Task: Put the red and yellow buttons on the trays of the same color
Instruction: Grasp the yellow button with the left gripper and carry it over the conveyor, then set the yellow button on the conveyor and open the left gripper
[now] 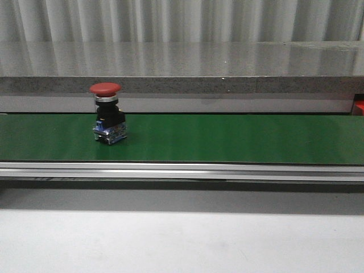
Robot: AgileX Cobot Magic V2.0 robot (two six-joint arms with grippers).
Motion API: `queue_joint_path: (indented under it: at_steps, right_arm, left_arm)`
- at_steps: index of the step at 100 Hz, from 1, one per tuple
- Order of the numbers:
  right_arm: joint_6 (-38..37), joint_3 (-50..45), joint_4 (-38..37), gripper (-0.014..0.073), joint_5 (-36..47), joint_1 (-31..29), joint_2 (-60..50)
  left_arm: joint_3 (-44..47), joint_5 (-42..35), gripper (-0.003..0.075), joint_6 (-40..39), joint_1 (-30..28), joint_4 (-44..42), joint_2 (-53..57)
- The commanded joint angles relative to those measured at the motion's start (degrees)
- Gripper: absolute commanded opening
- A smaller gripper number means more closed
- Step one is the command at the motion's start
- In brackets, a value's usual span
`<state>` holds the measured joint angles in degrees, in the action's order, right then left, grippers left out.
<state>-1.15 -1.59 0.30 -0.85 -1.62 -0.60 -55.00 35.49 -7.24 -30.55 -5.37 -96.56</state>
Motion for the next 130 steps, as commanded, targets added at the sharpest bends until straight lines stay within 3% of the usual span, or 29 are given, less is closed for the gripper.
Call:
queue_joint_path:
  at_steps: [1, 4, 27, 49, 62, 93, 130]
  right_arm:
    - [0.1, 1.1, -0.3, -0.0068, 4.7, -0.3, -0.8]
    - [0.1, 1.1, -0.3, -0.0068, 4.7, -0.3, -0.8]
    - [0.1, 1.1, -0.3, -0.0068, 4.7, -0.3, -0.8]
    - [0.1, 1.1, -0.3, -0.0068, 4.7, -0.3, -0.8]
    - [0.1, 1.1, -0.3, -0.0068, 4.7, -0.3, -0.8]
    - [0.1, 1.1, -0.3, -0.0068, 4.7, -0.3, -0.8]
    - [0.1, 1.1, -0.3, -0.0068, 4.7, -0.3, -0.8]
  left_arm:
    - [-2.4, 1.3, 0.0028, -0.2, -0.1, -0.9, 4.0]
    - [-2.5, 2.0, -0.0023, -0.2, -0.1, -0.9, 4.9]
    - [-3.2, 4.5, -0.0020, 0.2, 1.5, 0.4, 18.5]
    - [-8.3, 10.8, -0.0020, 1.5, 9.3, 0.5, 27.2]
    - [-13.4, 14.8, -0.0020, 2.2, 14.6, 0.6, 27.1]
    - [-18.2, 15.4, -0.0020, 2.8, 25.8, 1.0, 22.4]
    - [-20.9, 13.4, -0.0020, 3.1, 30.7, 1.0, 9.6]
